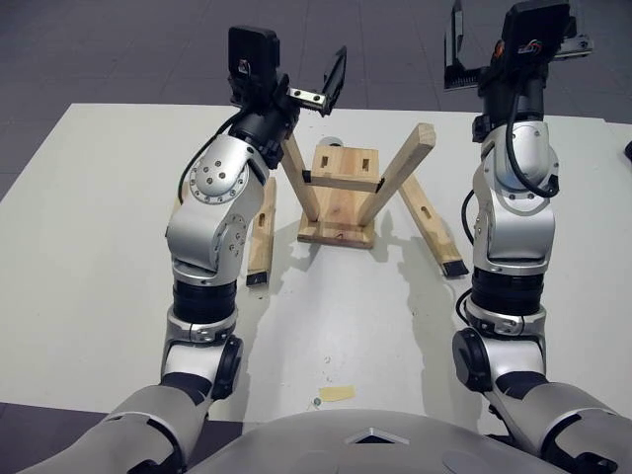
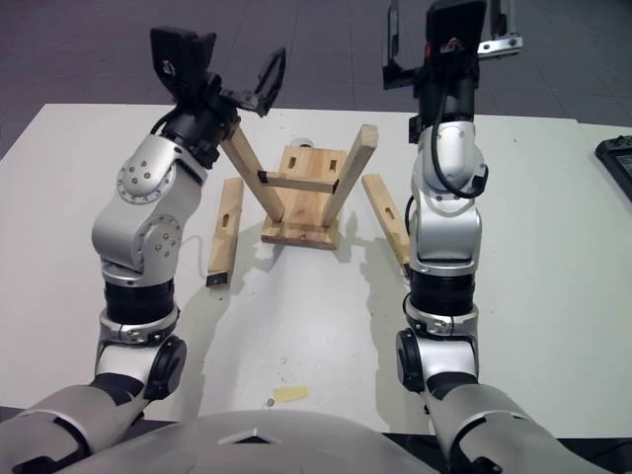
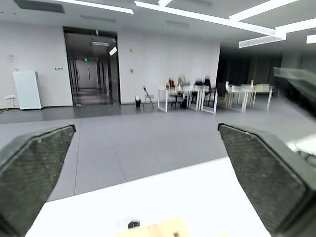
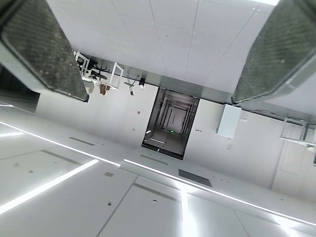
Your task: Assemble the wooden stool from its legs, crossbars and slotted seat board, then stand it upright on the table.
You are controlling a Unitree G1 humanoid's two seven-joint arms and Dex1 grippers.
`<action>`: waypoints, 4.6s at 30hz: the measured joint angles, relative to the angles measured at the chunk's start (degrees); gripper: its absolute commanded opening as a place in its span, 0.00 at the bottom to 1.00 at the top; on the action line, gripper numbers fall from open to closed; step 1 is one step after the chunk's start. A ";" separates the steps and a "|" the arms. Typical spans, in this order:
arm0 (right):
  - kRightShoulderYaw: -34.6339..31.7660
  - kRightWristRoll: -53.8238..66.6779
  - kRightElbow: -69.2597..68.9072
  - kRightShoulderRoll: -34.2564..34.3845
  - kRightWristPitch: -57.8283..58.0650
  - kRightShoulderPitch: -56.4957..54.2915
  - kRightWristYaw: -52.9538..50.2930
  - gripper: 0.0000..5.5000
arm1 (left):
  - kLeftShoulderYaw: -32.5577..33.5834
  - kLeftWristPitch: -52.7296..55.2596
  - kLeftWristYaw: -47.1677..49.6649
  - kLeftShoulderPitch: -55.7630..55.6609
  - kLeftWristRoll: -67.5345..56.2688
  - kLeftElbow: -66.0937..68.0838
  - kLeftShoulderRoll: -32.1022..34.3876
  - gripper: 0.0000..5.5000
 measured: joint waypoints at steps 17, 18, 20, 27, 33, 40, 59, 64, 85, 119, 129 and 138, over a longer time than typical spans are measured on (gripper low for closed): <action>-0.14 -0.10 1.49 -0.47 -1.08 1.34 -1.16 0.98 | -2.65 10.58 -0.90 2.06 4.30 -1.33 7.90 0.98; -0.11 0.05 1.49 -0.46 -1.08 1.34 -1.11 0.98 | -2.86 10.76 -0.94 2.95 4.28 -2.46 7.88 0.98; -0.18 0.20 1.56 -0.51 -1.06 1.35 -1.04 0.98 | -2.86 10.71 -0.92 3.49 4.28 -3.16 7.25 0.98; -0.07 0.21 1.83 -0.81 -1.07 1.35 -0.79 0.98 | -1.45 3.96 0.33 1.69 4.95 2.57 3.29 0.98; 0.15 0.16 2.18 -1.20 -1.14 1.46 -0.82 0.98 | 0.77 0.99 1.20 1.40 5.08 3.15 2.41 0.98; 0.21 2.60 2.01 0.00 -0.61 1.95 0.25 0.98 | 3.92 -5.92 4.04 -5.59 6.09 2.05 1.57 0.98; -9.49 5.15 -5.68 -1.79 18.87 11.14 -6.60 0.98 | 8.58 13.63 9.80 15.83 9.65 -10.75 3.04 0.98; -2.23 5.95 -10.87 -2.97 21.93 13.86 0.24 0.98 | -6.00 17.49 -0.54 15.77 7.89 -17.41 6.25 0.98; -11.63 0.59 -4.05 -1.82 27.98 14.44 -9.14 0.98 | 5.40 13.46 9.85 19.46 12.38 -16.35 -0.32 0.98; -13.83 20.81 -11.70 -0.16 14.87 2.39 3.08 0.98 | 19.67 3.54 18.47 16.89 9.65 -10.01 -4.61 0.98; 7.89 40.88 -21.96 -0.04 20.39 0.74 21.11 0.98 | 26.01 -5.21 13.44 9.29 4.14 -10.97 4.86 0.98; 20.55 28.64 -12.86 -1.77 20.41 4.00 19.31 0.98 | 19.02 -6.20 13.60 9.30 3.75 -9.66 0.90 0.98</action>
